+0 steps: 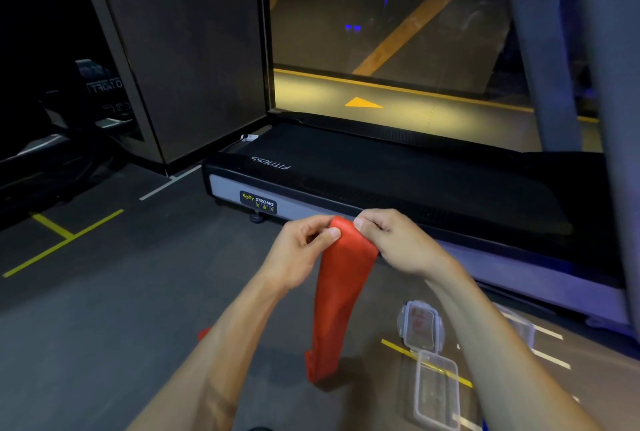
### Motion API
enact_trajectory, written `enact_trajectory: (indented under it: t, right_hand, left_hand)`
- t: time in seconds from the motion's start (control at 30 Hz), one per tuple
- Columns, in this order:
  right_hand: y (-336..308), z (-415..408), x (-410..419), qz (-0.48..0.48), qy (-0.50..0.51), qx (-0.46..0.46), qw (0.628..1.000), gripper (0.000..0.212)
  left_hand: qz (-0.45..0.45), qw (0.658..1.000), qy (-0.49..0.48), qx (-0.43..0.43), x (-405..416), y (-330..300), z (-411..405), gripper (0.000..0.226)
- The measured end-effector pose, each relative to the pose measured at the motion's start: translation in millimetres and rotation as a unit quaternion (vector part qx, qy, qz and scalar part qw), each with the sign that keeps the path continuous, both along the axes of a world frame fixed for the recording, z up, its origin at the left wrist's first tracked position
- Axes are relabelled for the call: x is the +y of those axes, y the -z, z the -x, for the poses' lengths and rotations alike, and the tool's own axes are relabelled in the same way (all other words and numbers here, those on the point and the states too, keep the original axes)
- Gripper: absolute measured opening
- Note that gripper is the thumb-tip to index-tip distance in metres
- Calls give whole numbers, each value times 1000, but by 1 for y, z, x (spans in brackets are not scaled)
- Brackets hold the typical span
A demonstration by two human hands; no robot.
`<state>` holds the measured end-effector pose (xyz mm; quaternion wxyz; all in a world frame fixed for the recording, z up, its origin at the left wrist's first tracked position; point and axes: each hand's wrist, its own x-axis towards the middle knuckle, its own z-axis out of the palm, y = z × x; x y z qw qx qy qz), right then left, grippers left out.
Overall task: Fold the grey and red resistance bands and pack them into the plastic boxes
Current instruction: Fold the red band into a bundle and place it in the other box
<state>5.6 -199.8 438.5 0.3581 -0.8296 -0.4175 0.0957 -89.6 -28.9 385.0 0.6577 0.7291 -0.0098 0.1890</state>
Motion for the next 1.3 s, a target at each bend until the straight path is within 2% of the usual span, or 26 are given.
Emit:
enact_trajectory:
  t: [0.13, 0.3, 0.4, 0.47, 0.57, 0.67, 0.77, 0.93, 1.07, 1.2, 1.3]
  right_hand:
    - [-1, 0, -1, -23, -23, 77, 996, 48]
    - [5, -1, -2, -55, -29, 191, 980, 55]
    - [2, -1, -4, -72, -16, 162, 984, 26]
    - [-1, 2, -5, -77, -21, 138, 987, 15]
    - [0, 5, -4, -77, -8, 104, 991, 15]
    - [2, 3, -4, -86, 5, 113, 990, 12]
    - [3, 1, -7, -93, 5, 140, 986, 14]
    - [6, -3, -9, -103, -13, 222, 970, 22]
    - [3, -2, -11, -69, -31, 195, 978, 33]
    - [-1, 2, -11, -26, -41, 140, 989, 56]
    - [-3, 4, -10, -5, -29, 61, 998, 32]
  left_hand:
    - [0, 1000, -5, 13, 1, 1, -2, 28]
    - [6, 1000, -6, 27, 1, -1, 0, 13]
    - [9, 999, -16, 37, 2, -2, 0, 13]
    - [14, 999, -19, 36, 3, -2, 0, 13]
    - [21, 999, -20, 34, -1, -1, -1, 13]
    - [47, 999, 1, 27, -4, -1, 0, 14]
    - [53, 997, 40, 30, -2, -3, 2, 23]
    - [29, 999, 28, 34, 2, -1, 0, 28]
    - [10, 999, 24, 22, 1, 0, 0, 24]
    - [-18, 999, 16, 33, 3, 3, 0, 14]
    - [-20, 999, 11, 32, 1, 3, -1, 13]
